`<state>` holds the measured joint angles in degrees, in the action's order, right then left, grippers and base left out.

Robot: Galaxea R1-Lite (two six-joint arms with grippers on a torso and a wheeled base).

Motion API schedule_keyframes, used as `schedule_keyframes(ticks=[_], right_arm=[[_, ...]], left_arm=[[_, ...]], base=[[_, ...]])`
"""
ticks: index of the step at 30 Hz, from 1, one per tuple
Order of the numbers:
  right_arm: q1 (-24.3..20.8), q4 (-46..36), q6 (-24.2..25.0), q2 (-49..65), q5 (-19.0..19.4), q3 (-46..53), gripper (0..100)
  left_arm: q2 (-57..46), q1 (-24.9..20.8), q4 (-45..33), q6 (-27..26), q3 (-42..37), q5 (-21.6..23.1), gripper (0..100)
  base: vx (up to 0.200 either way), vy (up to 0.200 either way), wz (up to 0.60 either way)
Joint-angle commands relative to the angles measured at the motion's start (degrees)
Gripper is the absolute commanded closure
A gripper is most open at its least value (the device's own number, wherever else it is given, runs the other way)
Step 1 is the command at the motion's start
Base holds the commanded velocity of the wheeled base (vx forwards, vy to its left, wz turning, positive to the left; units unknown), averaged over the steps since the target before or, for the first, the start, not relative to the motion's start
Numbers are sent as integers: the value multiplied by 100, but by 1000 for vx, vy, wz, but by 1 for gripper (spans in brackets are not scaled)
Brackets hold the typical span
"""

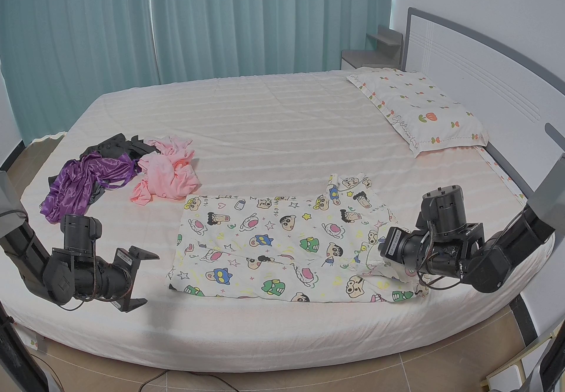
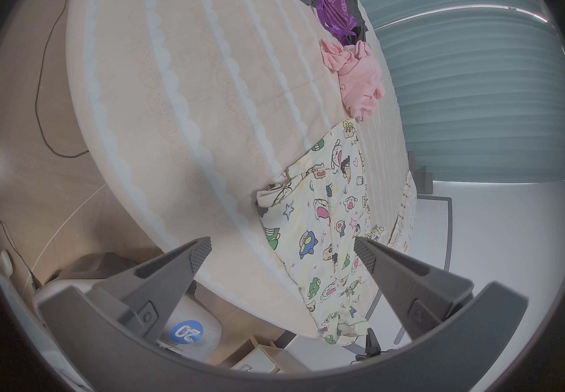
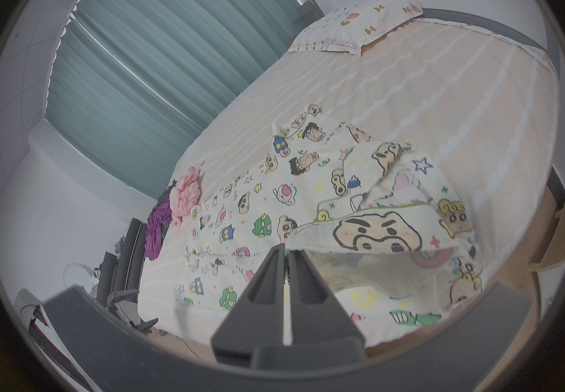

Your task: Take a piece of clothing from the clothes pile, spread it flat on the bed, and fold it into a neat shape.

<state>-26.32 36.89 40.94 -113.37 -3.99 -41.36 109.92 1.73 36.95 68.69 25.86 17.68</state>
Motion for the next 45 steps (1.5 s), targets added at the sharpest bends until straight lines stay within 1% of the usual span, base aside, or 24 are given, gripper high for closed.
schedule_keyframes(ticks=[1, 2, 7, 11, 20, 25, 26, 27, 28, 34, 39, 41, 42, 43, 45], right_arm=[[-58, -208, -51, 193, -14, -232, 100], [-58, -384, -51, 202, -14, -311, 100], [-154, -560, -42, 193, -23, -214, 100], [-268, -938, -42, 254, -190, -223, 100], [-444, -1456, -15, 509, -208, -364, 100], [-479, -1518, 204, 289, -208, -276, 100], [-479, -1518, 371, 122, -208, -258, 100], [-479, -1518, 424, 87, -208, -258, 100], [-479, -1518, 477, 61, -208, -249, 0], [-620, -1527, 573, 360, -217, 172, 0], [-576, -1509, 573, 667, -217, 462, 0], [-418, -1456, 582, 773, -208, 585, 0], [-409, -1456, 573, 782, -199, 585, 0], [-268, -1439, 573, 782, -138, 550, 0], [-163, -1421, 565, 676, -50, 524, 0]], left_arm=[[12, 3, 67, 4, -46, -1, 0], [20, -15, 128, 4, -81, -1, 0], [73, -24, 251, 4, -98, -10, 0], [82, -50, 357, -5, -160, -10, 0], [82, -59, 374, 4, -177, -10, 0], [91, -59, 383, 4, -169, -45, 0], [100, -68, 383, 4, -169, -45, 0], [108, -68, 383, 4, -177, -45, 0], [108, -68, 383, -5, -177, -45, 0], [108, -68, 383, 4, -169, -45, 0], [108, -68, 383, 4, -177, -45, 0], [108, -68, 383, -5, -177, -45, 0], [108, -68, 383, 4, -177, -54, 0], [108, -68, 383, -5, -177, -45, 0], [108, -68, 383, -5, -177, -45, 0]], base=[[0, 0, 0], [0, 0, 0], [0, 0, 0], [0, 0, 0], [0, 0, 0], [0, 0, 0], [0, 0, 0], [0, 0, 0], [0, 0, 0], [0, 0, 0], [0, 0, 0], [0, 0, 0], [0, 0, 0], [0, 0, 0], [0, 0, 0]])
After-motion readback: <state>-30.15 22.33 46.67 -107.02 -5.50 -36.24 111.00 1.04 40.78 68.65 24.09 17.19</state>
